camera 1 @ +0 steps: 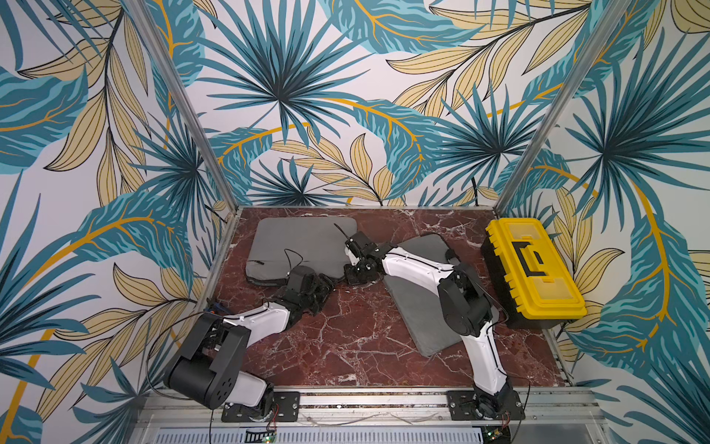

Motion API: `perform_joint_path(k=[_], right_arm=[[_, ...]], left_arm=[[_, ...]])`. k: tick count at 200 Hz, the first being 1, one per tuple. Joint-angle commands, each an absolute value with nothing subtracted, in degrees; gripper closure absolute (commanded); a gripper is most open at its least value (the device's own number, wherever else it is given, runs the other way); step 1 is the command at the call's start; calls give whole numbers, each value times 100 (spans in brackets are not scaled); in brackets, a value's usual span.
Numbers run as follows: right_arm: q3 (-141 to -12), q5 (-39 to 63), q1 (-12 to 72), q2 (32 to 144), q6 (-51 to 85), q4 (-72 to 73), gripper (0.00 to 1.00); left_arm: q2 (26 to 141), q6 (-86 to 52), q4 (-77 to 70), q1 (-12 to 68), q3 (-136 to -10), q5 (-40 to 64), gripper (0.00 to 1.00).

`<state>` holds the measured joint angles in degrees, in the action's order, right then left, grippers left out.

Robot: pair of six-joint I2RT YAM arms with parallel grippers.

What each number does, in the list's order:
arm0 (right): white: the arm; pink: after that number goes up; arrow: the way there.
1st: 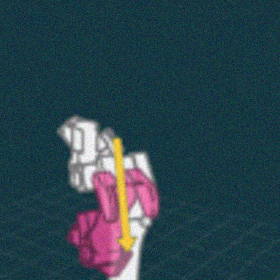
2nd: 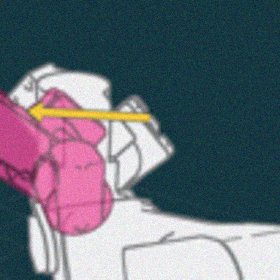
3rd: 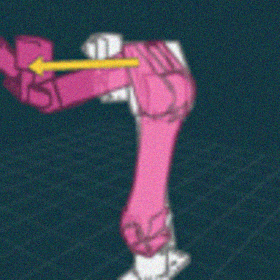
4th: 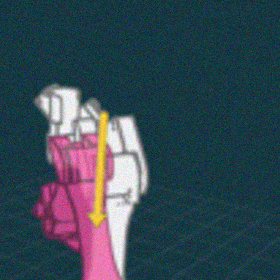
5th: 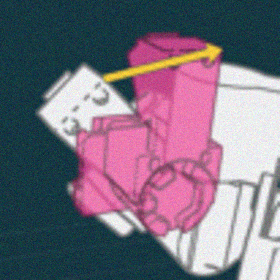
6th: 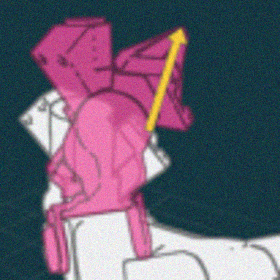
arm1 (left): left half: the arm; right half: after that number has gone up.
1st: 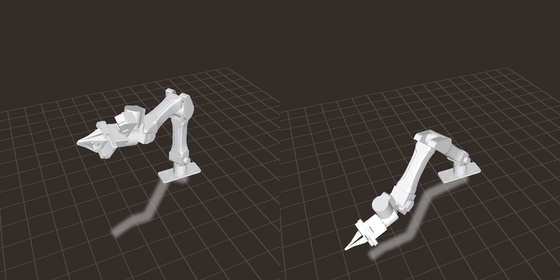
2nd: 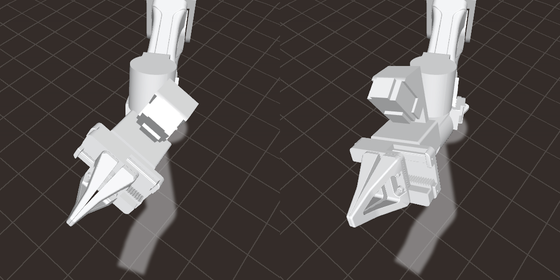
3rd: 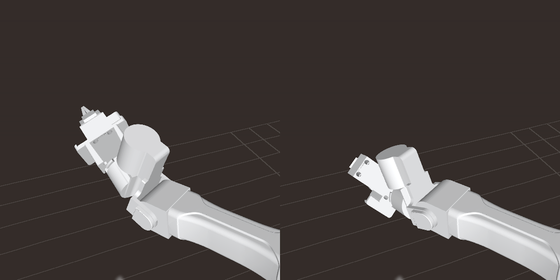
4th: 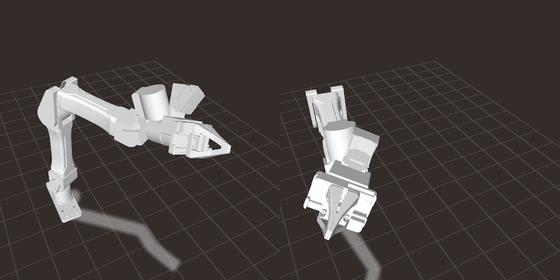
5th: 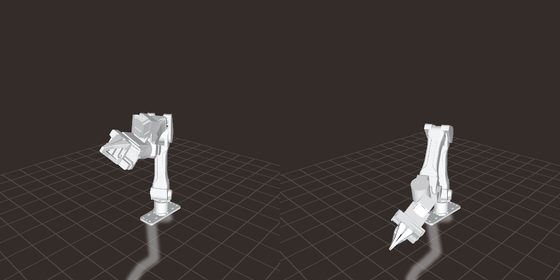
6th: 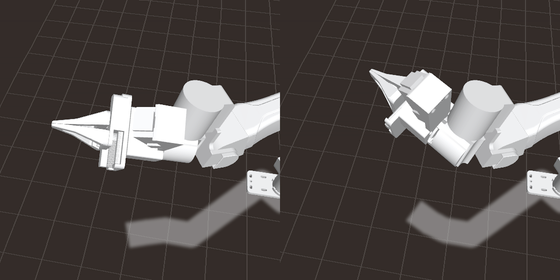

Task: Open the zippered laptop bag and take out the laptop
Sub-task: Unzip the zipper on the zippered laptop bag.

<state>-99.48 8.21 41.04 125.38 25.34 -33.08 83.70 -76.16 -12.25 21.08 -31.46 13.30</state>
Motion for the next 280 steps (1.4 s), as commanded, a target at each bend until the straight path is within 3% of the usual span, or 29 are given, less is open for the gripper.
perform_joint_path(k=[1, 115, 280], right_arm=[[-9790, 978, 4131, 12583, 2602, -2984, 100], [-9264, 1303, 4188, 12310, 2549, -2550, 100], [-8818, 1445, 4272, 11972, 2365, -2555, 100]], left_arm=[[8594, -7679, -1606, 2138, -3223, 1363, 30], [9461, -7707, -1960, 2189, -3792, 1588, 34], [9732, -7708, -1960, 2258, -3977, 1561, 81]])
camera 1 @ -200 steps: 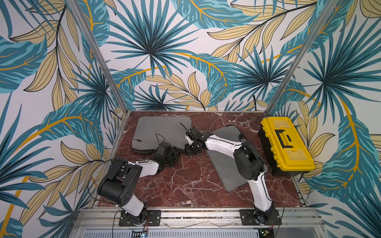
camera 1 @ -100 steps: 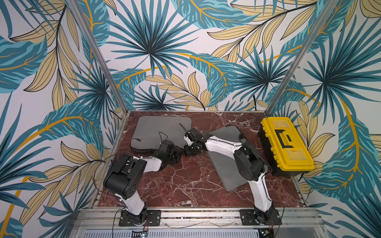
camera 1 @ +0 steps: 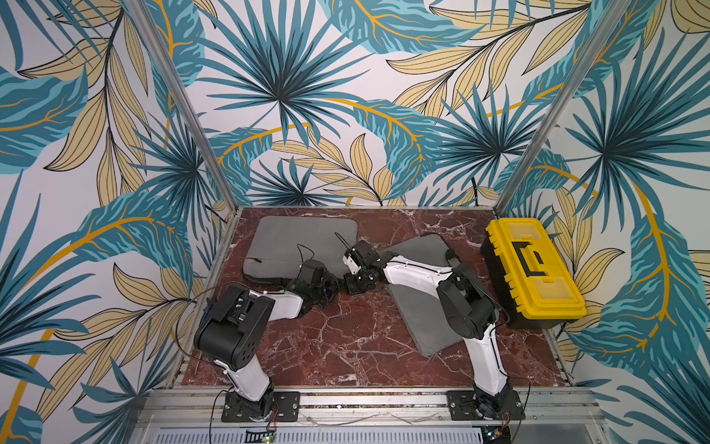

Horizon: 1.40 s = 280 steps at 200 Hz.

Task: Open the zippered laptop bag and take out the laptop
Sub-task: Unzip the zipper on the zippered laptop bag.

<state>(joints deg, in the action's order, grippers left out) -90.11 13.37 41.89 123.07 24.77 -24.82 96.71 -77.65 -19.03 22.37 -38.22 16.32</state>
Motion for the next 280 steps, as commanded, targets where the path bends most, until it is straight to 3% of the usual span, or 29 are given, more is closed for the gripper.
perform_joint_path(k=[1, 54, 280], right_arm=[[-8821, 1443, 4272, 11976, 2365, -2556, 100], [-8784, 1090, 4263, 11953, 2431, -2754, 100], [-9264, 151, 3516, 12201, 1931, -3166, 100]], left_arm=[[9731, -7708, -1960, 2259, -3979, 1563, 82], [9585, -7673, -1960, 2259, -3839, 1473, 100], [9105, -7497, -1950, 2231, -2954, 1813, 100]])
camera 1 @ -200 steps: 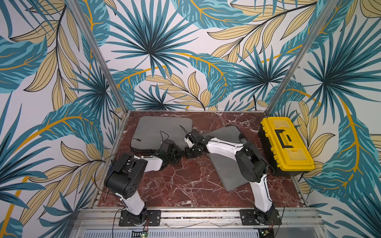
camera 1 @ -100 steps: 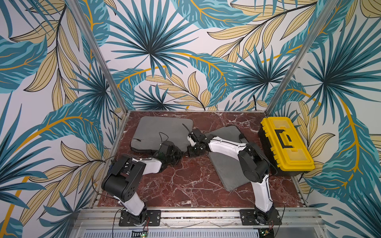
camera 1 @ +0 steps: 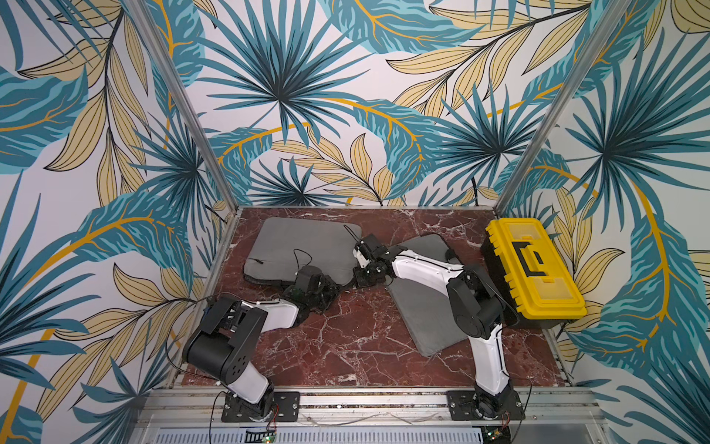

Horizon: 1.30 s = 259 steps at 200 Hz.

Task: Open the zippered laptop bag and take out the laptop
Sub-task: Unzip the zipper on the zippered laptop bag.

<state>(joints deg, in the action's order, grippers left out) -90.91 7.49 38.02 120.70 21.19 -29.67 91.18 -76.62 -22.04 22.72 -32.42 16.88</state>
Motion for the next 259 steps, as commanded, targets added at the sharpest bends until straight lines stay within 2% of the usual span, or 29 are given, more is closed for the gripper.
perform_joint_path(k=[1, 137, 180, 201, 241, 259], right_arm=[[-9264, 154, 3511, 12209, 1928, -3165, 100], [-10006, -428, 3199, 12577, 1626, -3516, 100], [-9844, -134, 3196, 12512, 1765, -3370, 100], [-9642, 24, 3194, 12343, 1802, -3198, 88], [-9223, 198, 3208, 11903, 1864, -2885, 74], [-9053, 205, 3203, 11679, 1867, -2751, 66]], left_arm=[[9110, -7493, -1946, 2227, -2954, 1816, 100], [8824, -7146, -1188, 2108, -2978, 2030, 100], [8942, -7072, -1169, 2097, -3134, 2127, 100], [8957, -7049, -1169, 2099, -3212, 2133, 100], [8608, -6954, -1169, 2105, -3278, 1974, 73], [8363, -6952, -1163, 2099, -3262, 1900, 65]])
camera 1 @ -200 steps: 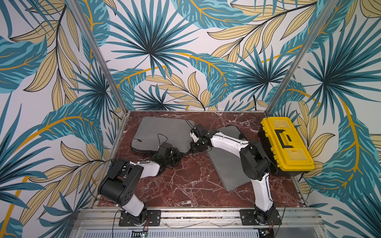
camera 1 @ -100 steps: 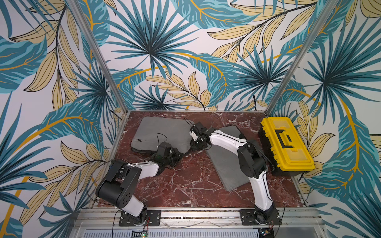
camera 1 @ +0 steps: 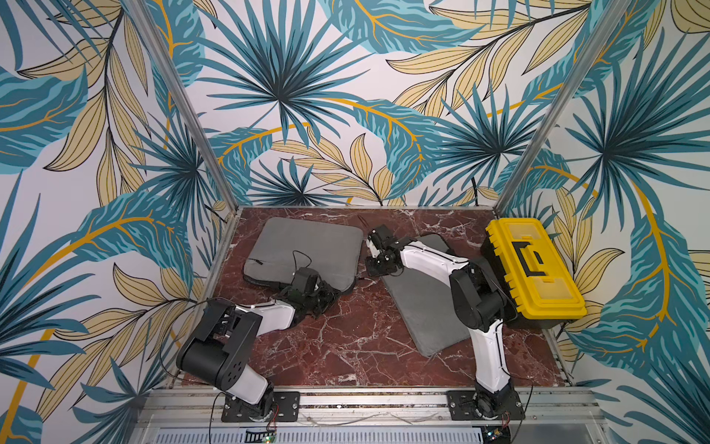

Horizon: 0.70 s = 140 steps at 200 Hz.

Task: Open the zippered laptop bag and take out the laptop
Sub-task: Unzip the zipper on the zippered laptop bag.

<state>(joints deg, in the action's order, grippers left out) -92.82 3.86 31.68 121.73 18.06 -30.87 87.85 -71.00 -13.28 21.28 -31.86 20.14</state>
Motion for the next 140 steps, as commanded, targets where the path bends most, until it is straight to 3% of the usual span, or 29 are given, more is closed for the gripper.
perform_joint_path(k=[1, 28, 46, 61, 68, 110, 140], right_arm=[[-9049, 204, 3201, 11676, 1870, -2742, 66], [-8907, 91, 3205, 11446, 1793, -2634, 51], [-8887, -49, 3203, 11332, 1745, -2589, 35], [-8879, -190, 3206, 11230, 1763, -2519, 16], [-8869, -287, 3203, 11169, 1774, -2463, 1], [-8809, -937, 3192, 10882, 1882, -2161, 1], [-8575, -1352, 3183, 10744, 2111, -1764, 1]], left_arm=[[8347, -6952, -1161, 2095, -3257, 1895, 65], [7892, -6898, -747, 2086, -3256, 1625, 57], [7511, -6709, -132, 2005, -3316, 1275, 48], [7184, -6508, 471, 1842, -3391, 924, 41], [7034, -6413, 703, 1720, -3405, 794, 37], [6295, -5874, 1381, 1074, -3353, -234, 10], [6134, -5330, 1536, 658, -3401, -711, 5]])
